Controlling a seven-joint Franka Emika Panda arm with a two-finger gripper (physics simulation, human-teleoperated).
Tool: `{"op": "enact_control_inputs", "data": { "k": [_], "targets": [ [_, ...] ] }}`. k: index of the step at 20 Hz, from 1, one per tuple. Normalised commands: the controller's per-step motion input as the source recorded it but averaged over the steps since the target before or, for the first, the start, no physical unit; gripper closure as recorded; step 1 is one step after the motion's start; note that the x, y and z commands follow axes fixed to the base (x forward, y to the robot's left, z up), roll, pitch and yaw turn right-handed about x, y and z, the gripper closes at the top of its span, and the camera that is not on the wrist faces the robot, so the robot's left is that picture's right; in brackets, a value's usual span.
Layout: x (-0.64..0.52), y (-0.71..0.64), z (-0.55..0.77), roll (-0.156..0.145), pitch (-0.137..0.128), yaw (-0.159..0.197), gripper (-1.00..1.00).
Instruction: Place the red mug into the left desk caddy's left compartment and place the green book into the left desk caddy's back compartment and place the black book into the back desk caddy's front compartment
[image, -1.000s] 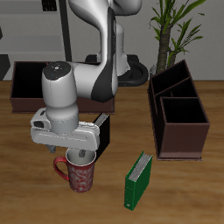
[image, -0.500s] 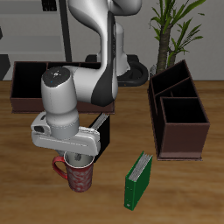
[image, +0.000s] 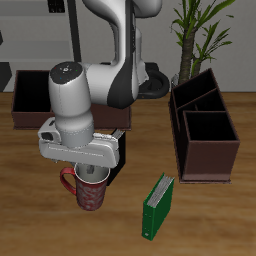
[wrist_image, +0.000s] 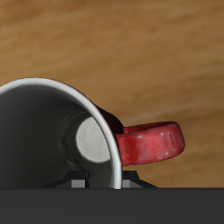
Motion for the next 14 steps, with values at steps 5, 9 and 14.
{"op": "enact_control_inputs", "data": {
  "k": [5, 9, 14],
  "targets": [
    [-0.16, -0.05, 1.00, -0.030, -0.119, -0.007, 1.00],
    [-0.36, -0.06, 1.01, -0.019, -0.118, -0.012, 1.00],
    [-0.55, 0.06, 0.94, -0.007, -0.121, -0.009, 1.00]
  ]
}}
